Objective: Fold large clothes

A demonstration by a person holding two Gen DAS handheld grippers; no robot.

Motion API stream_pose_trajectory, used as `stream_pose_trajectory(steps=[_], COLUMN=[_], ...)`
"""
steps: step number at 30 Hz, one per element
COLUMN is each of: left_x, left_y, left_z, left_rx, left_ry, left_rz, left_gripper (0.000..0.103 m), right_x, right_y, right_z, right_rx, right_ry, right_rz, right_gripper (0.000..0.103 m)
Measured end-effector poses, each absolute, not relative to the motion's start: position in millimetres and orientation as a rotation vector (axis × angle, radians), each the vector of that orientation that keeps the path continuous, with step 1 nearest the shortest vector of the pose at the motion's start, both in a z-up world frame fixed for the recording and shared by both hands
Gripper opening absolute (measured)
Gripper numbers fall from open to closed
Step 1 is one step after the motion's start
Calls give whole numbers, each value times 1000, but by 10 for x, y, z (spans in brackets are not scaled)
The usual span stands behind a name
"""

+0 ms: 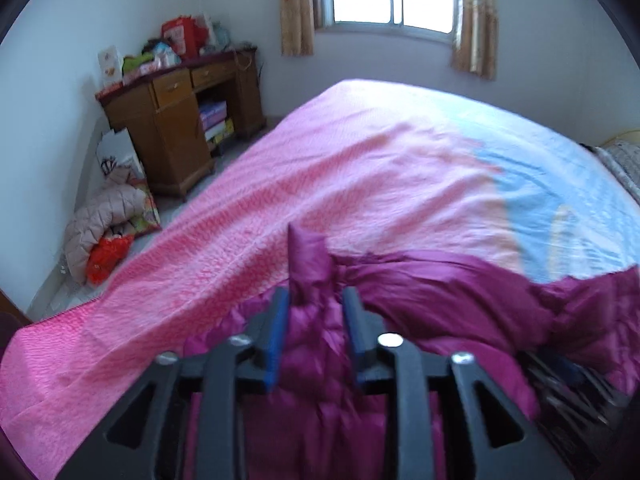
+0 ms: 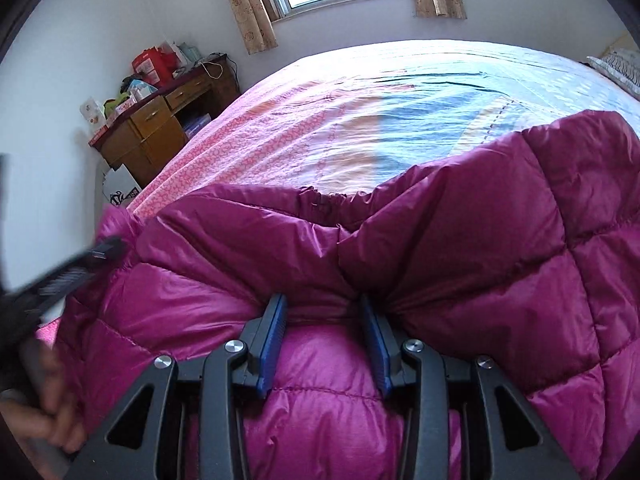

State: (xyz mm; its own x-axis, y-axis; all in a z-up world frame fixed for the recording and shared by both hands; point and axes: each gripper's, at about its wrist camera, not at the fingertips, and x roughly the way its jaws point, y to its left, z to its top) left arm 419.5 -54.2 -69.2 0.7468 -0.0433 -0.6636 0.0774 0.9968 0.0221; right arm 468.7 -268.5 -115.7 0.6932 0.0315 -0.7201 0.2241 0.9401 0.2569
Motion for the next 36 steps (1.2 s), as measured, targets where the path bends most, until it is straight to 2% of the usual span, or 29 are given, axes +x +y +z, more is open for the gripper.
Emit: stream_pose_trajectory(steps=[2,8,14,20,27,31,32,36], left_x=[3977,3790,3905,3918,3882,3857,3846,3832], left_y=[-640,-939,-1062,-1091,-1121,-1137,-1143,-1179], left_z=[-623,-972,-1237,-1283,-1277,-1280,-1282,-1291], left_rx=[47,17,91,101,131,139,142,151], left_ry=[701,791,772,785,777,769,768,767], left_rz=[-121,-217,-178,-169,-150,-144,-142,-132], left_gripper=[53,54,61,62,62,62,62,62], right_x=[4688,4626,4586,4482,3822,3664,3640,3650], right_y=[-2683,-2775,-2841,-2905,-2707,-2698,-2661,-2439], right_z=[-1157,-1167,-1183,-1127,-640,-906,-960,-1015], right_rx=[342,391,418,489,392,412,367,201], right_ry=[801,782,775,755,691,772,762,747], right_rz=[-110,-89,-76,-43,-16,-29,-37,-89], right_gripper=[40,40,40,41,41,39,36,36])
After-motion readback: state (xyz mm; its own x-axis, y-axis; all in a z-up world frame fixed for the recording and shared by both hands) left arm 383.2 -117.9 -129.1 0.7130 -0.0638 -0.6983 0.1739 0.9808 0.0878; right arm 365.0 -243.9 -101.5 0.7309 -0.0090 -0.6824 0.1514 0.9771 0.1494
